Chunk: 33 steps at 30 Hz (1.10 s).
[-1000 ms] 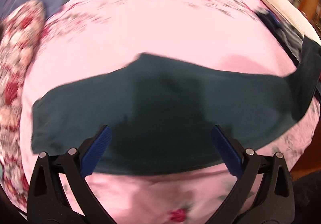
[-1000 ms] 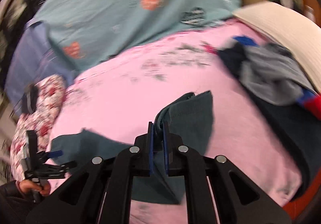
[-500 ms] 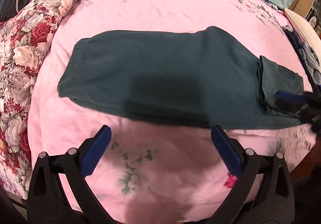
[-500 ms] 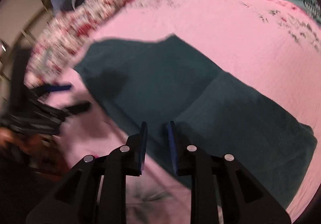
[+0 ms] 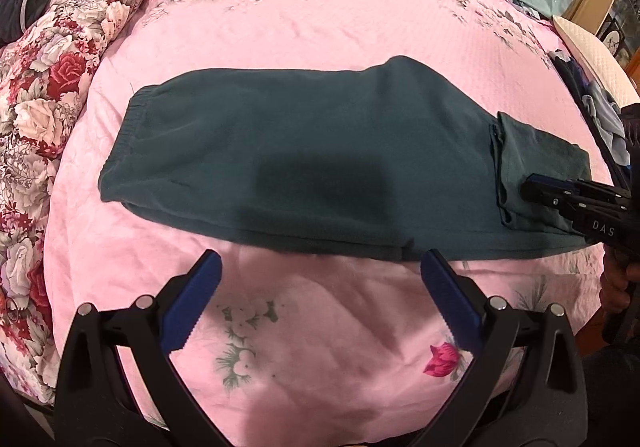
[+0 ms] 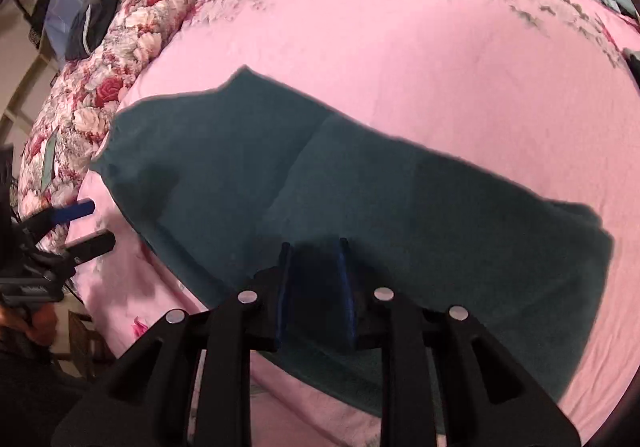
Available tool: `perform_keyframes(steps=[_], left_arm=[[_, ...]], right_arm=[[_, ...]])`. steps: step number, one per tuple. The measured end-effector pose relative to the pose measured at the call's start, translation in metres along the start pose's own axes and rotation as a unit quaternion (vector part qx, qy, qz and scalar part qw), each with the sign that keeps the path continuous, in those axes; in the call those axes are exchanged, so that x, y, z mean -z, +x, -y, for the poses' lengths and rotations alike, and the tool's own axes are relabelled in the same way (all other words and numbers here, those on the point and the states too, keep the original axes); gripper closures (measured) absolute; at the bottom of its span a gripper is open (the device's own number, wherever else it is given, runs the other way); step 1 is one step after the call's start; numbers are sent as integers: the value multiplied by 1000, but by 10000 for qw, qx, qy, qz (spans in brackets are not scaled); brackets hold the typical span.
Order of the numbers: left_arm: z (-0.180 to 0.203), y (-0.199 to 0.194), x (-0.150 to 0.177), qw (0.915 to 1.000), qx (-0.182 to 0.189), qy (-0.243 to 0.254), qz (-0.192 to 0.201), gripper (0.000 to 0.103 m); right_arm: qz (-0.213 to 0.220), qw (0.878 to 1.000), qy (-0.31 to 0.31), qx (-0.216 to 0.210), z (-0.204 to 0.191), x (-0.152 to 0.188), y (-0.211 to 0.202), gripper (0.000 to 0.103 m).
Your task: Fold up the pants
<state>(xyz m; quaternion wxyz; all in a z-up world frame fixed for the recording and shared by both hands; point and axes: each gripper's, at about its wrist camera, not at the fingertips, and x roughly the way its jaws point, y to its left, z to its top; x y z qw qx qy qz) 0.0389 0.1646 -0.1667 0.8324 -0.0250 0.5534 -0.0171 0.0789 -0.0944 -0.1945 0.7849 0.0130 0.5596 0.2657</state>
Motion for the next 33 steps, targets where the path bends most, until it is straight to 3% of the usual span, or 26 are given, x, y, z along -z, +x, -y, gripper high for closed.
perform_keyframes(steps=[3, 9, 12, 17, 20, 24, 27, 29, 31, 33], left_arm=[[7, -2, -5, 9999, 98, 85, 54, 2], [53, -3, -27, 9965, 487, 630, 272, 2], [94, -4, -37, 9896, 760, 1156, 400, 2], [162, 7, -45, 9712, 1381, 1882, 480, 5], [184, 26, -46, 9667, 1548, 2023, 230, 20], [192, 59, -39, 9696, 1442, 1952, -306, 36], [192, 58, -33, 9694, 1372, 2025, -226, 35], [196, 58, -32, 9693, 1296, 2080, -214, 34], [198, 59, -32, 9695, 1244, 2095, -260, 33], [202, 57, -31, 9689, 1178, 2165, -218, 33]], right_arm=[[298, 9991, 261, -155, 13, -5, -27, 78], [845, 9900, 1115, 200, 79, -5, -72, 76], [888, 9873, 1274, 331, 99, -3, -80, 76], [943, 9852, 1394, 325, 119, 10, -94, 76], [890, 9864, 1365, 231, 124, 18, -95, 76], [844, 9889, 1218, 46, 122, 14, -88, 76], [753, 9893, 1236, -189, 129, 6, -73, 76], [581, 9865, 1532, -6, 151, 4, -49, 79], [754, 9788, 1893, -222, 170, 5, -39, 88], [762, 9683, 2325, -509, 178, 2, -45, 85]])
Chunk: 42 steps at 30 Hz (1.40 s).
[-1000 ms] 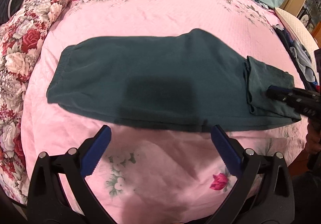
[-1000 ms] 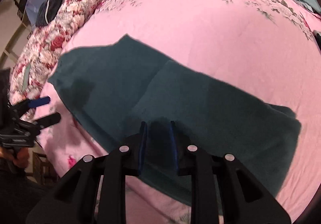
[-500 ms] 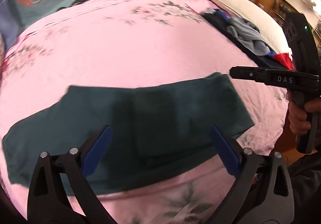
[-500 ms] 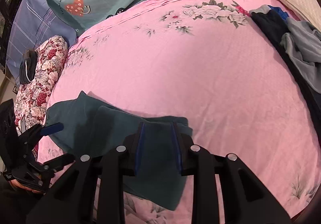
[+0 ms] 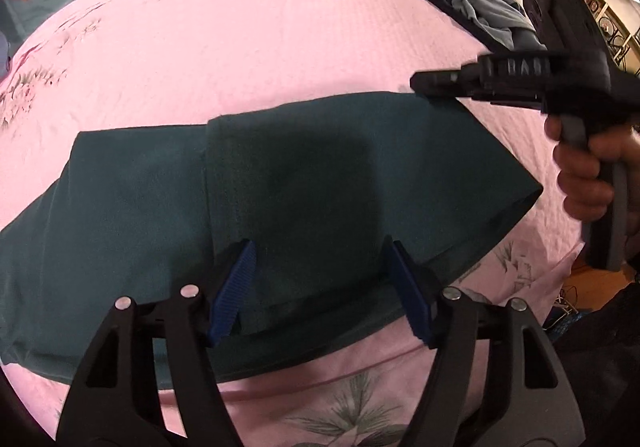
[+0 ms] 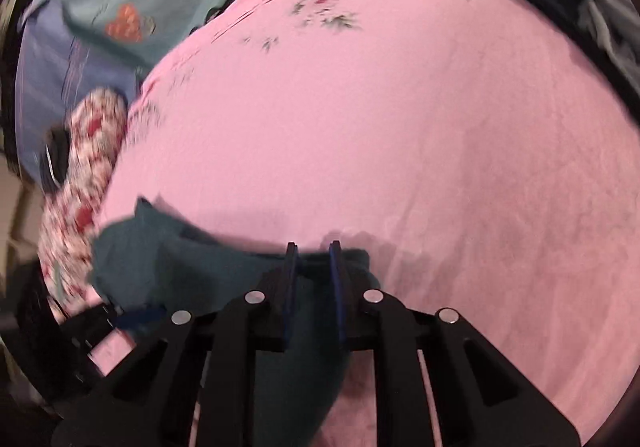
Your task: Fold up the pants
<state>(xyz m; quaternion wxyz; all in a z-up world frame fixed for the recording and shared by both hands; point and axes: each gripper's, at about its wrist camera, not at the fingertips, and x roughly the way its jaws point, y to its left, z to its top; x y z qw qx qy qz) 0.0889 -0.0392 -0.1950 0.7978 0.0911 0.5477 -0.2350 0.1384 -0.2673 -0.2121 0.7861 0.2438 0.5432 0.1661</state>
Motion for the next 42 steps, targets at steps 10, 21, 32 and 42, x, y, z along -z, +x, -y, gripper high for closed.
perform_keyframes(steps=[10, 21, 32, 42], left_arm=[[4, -2, 4, 9999, -38, 115, 25, 32], [-77, -61, 31, 9922, -327, -1136, 385, 24], [-131, -92, 79, 9742, -690, -2089, 508, 24], [-130, -99, 92, 9739, -804, -2057, 529, 20]], right_arm=[[-468, 9940, -976, -153, -15, 62, -39, 74], [-283, 9748, -2206, 164, -86, 71, -29, 71], [-925, 9206, -3794, -61, -185, 107, 50, 66], [-875, 8982, -4286, 422, -188, 126, 70, 66]])
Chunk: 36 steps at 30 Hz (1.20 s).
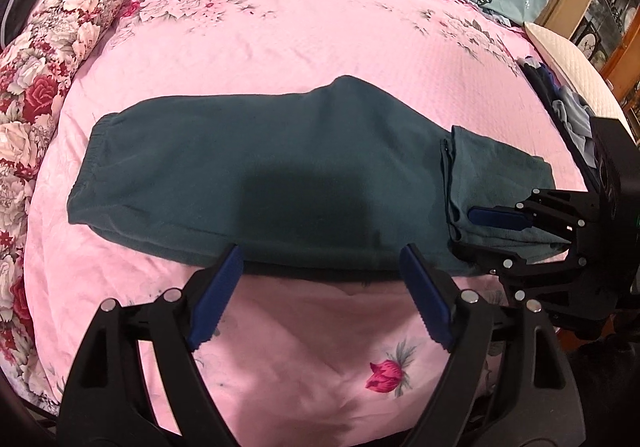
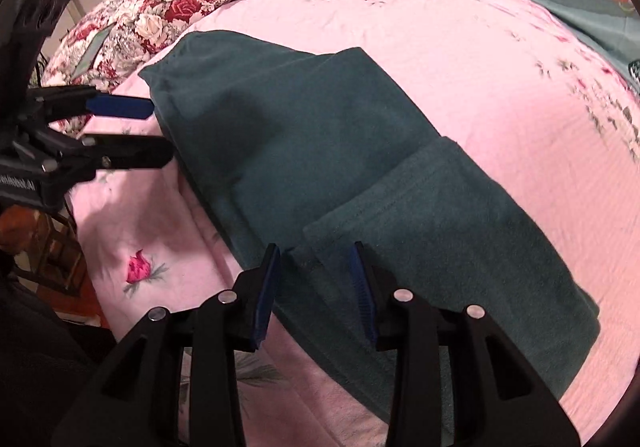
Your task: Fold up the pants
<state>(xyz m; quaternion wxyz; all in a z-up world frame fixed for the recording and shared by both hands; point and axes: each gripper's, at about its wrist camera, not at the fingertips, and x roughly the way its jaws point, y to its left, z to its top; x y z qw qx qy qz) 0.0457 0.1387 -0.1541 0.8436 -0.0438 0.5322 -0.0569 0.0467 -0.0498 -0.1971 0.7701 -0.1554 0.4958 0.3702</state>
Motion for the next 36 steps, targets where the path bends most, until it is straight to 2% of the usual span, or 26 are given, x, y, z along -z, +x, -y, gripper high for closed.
perform_keyframes(steps=[3, 7, 10, 13, 17, 20, 21, 22, 23, 24, 25, 27, 29, 32, 33, 35, 36], left_arm=[[-3, -1, -1, 10000, 4, -73, 20, 19], [-4, -1, -3, 10000, 24, -55, 33, 19], [-3, -1, -4, 10000, 20, -30, 50, 19], [-4, 0, -6, 10000, 27, -20, 43, 18], [-1, 1, -6, 10000, 51, 18, -5, 18], [0, 2, -7, 9999, 67, 92, -28, 18], [2, 0, -9, 9999, 77, 135, -18, 18], [4, 0, -9, 9998, 84, 156, -1, 18], [6, -1, -11, 9998, 103, 191, 18, 18], [12, -2, -14, 9995, 177, 269, 49, 18], [18, -4, -16, 9992, 251, 313, 82, 18], [38, -7, -24, 9967, 570, 540, 208, 18], [63, -7, -32, 9912, 982, 831, 323, 18], [102, 4, -36, 9775, 1655, 1282, 236, 31], [112, 10, -35, 9737, 1802, 1390, 142, 40], [131, 30, -30, 9682, 1917, 1599, -158, 52], [135, 39, -27, 9676, 1878, 1666, -284, 58]], right_arm=[[-11, 9988, -318, 381, -10, 0, 2, 76], [-5, 9993, -104, 370, -3, -2, -5, 96], [286, 9990, -68, 349, -7, -6, -25, 96], [431, 9989, -155, 70, -19, -9, -35, 96], [21, 9982, -488, 345, -32, 1, -3, 96], [-32, 9988, -410, 274, -30, 2, -5, 82], [-17, 9996, -263, 90, -25, 0, -14, 74], [202, 9997, -55, -99, -18, -2, -28, 72], [439, 9987, 185, -156, -8, -1, -41, 70], [588, 9973, 423, -107, 2, 0, -50, 62], [718, 9946, 745, -26, 16, 2, -58, 61], [887, 9831, 1600, 95, 55, 10, -70, 61], [964, 9656, 2407, 208, 97, 24, -76, 61], [934, 9442, 3151, 225, 142, 45, -72, 71], [894, 9399, 3288, 205, 151, 51, -69, 72], [751, 9327, 3520, 243, 166, 62, -56, 77], [745, 9304, 3577, 278, 173, 68, -51, 86]])
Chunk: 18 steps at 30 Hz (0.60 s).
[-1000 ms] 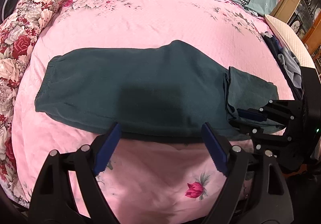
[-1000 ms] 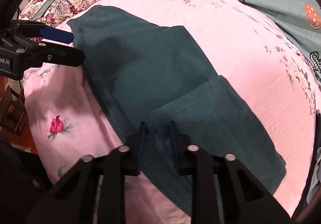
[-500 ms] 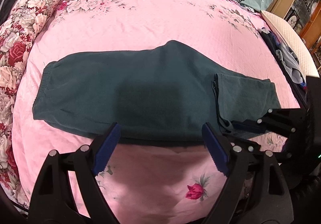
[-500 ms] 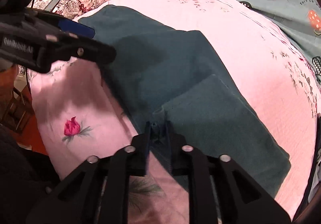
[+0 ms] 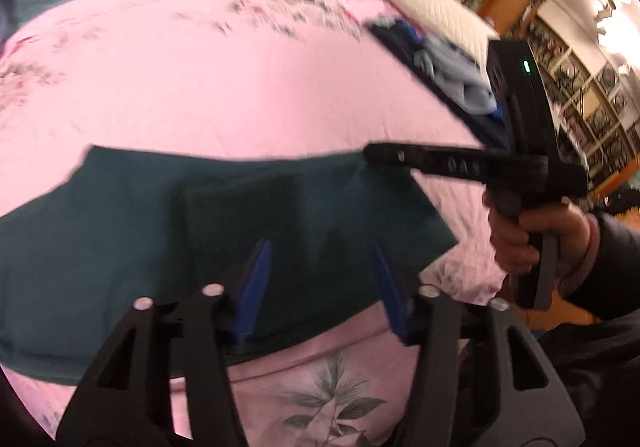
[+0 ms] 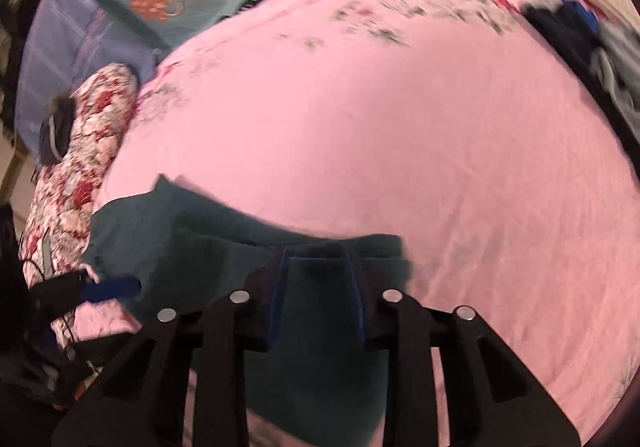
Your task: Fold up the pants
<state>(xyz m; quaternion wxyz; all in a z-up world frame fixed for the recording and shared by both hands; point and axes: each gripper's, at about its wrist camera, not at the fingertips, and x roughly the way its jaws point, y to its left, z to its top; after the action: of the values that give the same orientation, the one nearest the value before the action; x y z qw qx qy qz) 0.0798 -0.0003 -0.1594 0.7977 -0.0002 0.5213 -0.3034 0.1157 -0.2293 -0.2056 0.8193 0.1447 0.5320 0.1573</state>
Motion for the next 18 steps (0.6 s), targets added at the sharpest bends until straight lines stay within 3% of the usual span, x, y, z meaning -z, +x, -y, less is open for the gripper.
perform_keyframes(steps=[2, 5, 8, 9, 10, 12, 14, 15, 18], left_arm=[[-3, 22, 8, 9992, -157, -30, -362, 64], [-12, 21, 20, 9991, -116, -235, -324, 65], [-16, 8, 21, 9984, -371, -306, -282, 64], [-17, 3, 20, 9984, -394, -360, -197, 60], [-19, -1, 21, 9982, -415, -417, -125, 48], [-24, 0, 23, 9963, -647, -540, -162, 35], [-32, 10, 27, 9939, -840, -593, -395, 35], [-35, 13, 31, 9931, -900, -610, -444, 34], [-36, 1, 31, 9913, -1116, -607, -351, 22]], right_arm=[[134, 9998, 109, -20, 8, -2, 2, 92], [178, 9994, 296, -80, 10, -5, -14, 88], [266, 9985, -268, -406, -18, 2, -42, 84], [241, 9974, -464, -493, -25, 5, -48, 83], [189, 9965, -614, -538, -30, 11, -52, 82], [-163, 9953, -909, -287, -31, 32, -44, 74], [-526, 9925, -1079, 212, -24, 49, -25, 68], [-282, 9920, -1213, 203, -26, 54, -29, 64], [-370, 9881, -1410, 501, -44, 54, -31, 58]])
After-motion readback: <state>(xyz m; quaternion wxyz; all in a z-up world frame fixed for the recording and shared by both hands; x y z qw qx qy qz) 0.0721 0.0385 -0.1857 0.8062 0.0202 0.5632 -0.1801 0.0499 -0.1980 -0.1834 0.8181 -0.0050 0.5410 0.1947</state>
